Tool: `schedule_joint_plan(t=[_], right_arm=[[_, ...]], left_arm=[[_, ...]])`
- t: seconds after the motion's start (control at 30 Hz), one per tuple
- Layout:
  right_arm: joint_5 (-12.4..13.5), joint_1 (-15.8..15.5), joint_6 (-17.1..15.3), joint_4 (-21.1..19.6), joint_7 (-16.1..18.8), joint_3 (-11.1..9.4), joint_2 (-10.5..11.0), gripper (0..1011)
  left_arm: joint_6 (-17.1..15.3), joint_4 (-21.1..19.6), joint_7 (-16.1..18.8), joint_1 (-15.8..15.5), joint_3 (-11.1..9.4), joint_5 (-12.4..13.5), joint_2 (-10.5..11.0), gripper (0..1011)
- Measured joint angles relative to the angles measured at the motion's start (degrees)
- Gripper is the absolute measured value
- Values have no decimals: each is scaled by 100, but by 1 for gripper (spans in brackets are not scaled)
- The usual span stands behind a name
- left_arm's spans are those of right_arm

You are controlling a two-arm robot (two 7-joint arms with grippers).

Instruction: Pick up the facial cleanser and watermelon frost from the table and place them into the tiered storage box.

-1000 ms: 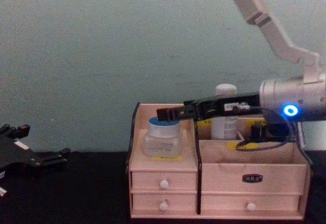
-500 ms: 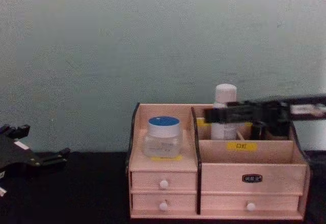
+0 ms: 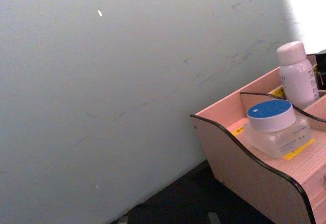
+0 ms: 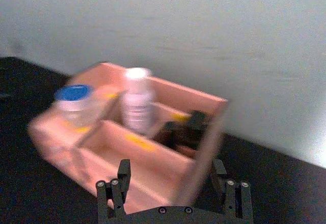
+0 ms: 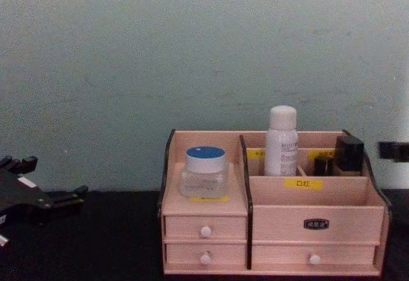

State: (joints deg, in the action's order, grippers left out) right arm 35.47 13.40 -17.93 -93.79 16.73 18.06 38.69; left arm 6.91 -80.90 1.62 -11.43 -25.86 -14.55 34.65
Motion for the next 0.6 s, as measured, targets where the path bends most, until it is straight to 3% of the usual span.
schedule_joint_plan(t=[0.07,0.3,0.6], right_arm=[[-289,-239,119,-128,-589,-192,-24,1003],[-1126,-450,153,-58,-1760,-238,-228,1002],[-1452,-386,14,480,-2029,-112,-551,1002]], left_arm=[[0,0,0,0,0,0,0,1001],[0,0,0,0,0,0,0,1001],[0,0,0,0,0,0,0,1001]])
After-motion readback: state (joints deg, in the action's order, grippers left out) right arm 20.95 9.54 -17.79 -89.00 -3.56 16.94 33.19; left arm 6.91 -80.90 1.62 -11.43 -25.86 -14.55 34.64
